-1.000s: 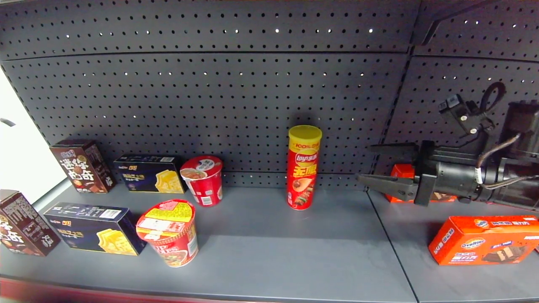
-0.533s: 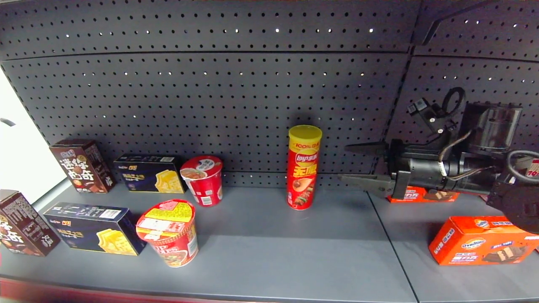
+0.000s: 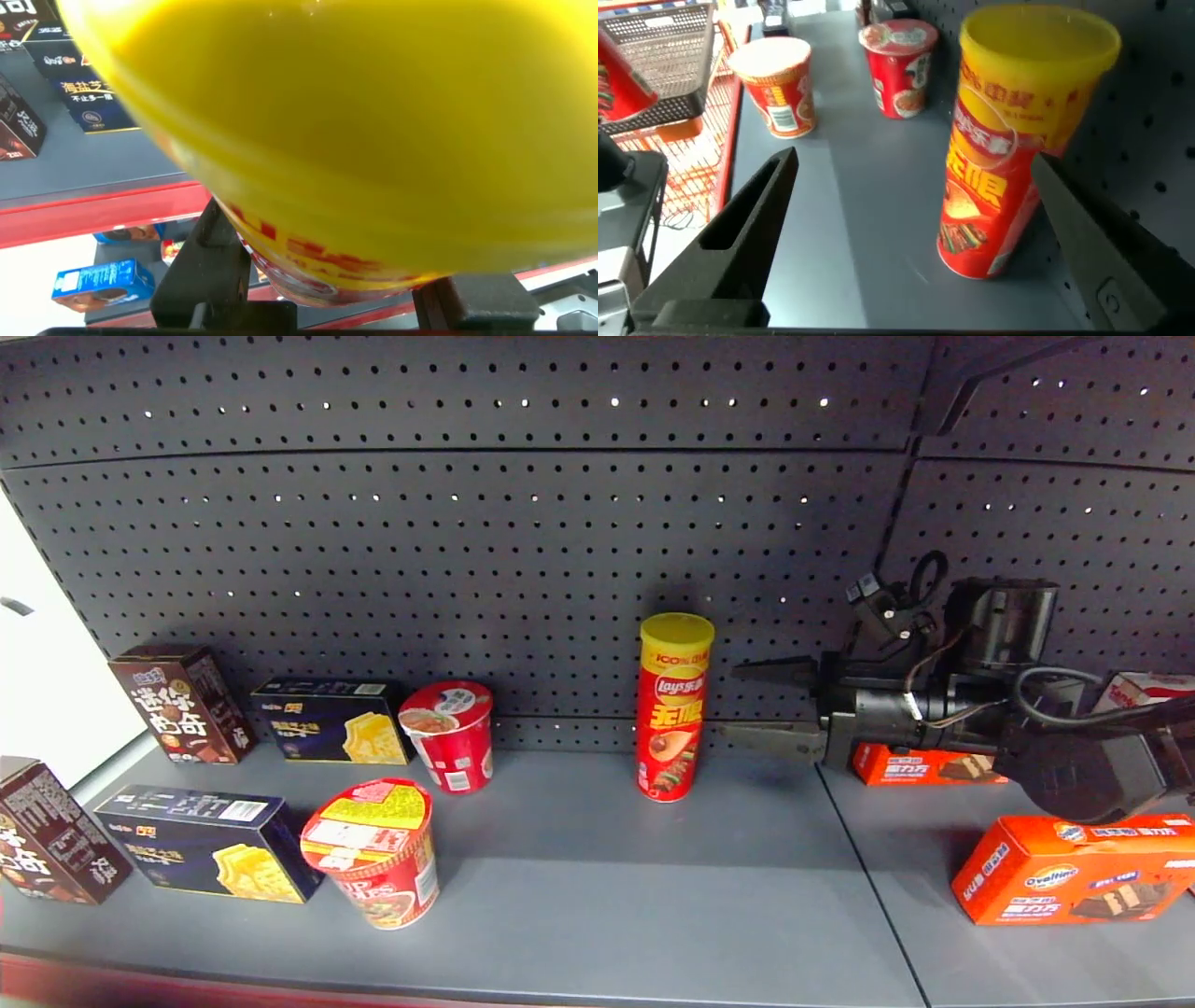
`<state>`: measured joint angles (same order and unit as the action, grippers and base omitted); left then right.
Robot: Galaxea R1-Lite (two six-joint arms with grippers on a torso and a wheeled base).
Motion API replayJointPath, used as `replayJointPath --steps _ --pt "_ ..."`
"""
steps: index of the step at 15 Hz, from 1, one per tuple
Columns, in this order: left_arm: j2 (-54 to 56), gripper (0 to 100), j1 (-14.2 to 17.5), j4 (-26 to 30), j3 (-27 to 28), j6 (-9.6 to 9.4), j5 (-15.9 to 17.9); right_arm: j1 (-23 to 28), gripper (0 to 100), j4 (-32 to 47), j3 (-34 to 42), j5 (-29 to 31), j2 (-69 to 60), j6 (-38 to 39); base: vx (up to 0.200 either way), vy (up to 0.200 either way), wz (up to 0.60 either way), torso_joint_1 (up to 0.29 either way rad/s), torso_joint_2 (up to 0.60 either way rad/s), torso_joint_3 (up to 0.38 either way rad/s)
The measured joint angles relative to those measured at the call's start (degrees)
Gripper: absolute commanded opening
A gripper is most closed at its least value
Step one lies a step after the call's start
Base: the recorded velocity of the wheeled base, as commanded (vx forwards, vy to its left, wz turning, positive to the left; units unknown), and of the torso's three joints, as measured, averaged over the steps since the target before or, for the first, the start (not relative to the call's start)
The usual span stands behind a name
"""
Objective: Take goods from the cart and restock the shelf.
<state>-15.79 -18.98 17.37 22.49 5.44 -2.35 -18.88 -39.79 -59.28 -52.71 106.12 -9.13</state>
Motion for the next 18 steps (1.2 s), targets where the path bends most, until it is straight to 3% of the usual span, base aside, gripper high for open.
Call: replayJointPath --steps 18 --pt "1.2 0 0.3 2.6 -0.4 -0.09 -0.2 1.0 100 -0.5 -12.8 -0.1 15.7 0.0 0.000 0.000 0.00 0.000 0.00 0.000"
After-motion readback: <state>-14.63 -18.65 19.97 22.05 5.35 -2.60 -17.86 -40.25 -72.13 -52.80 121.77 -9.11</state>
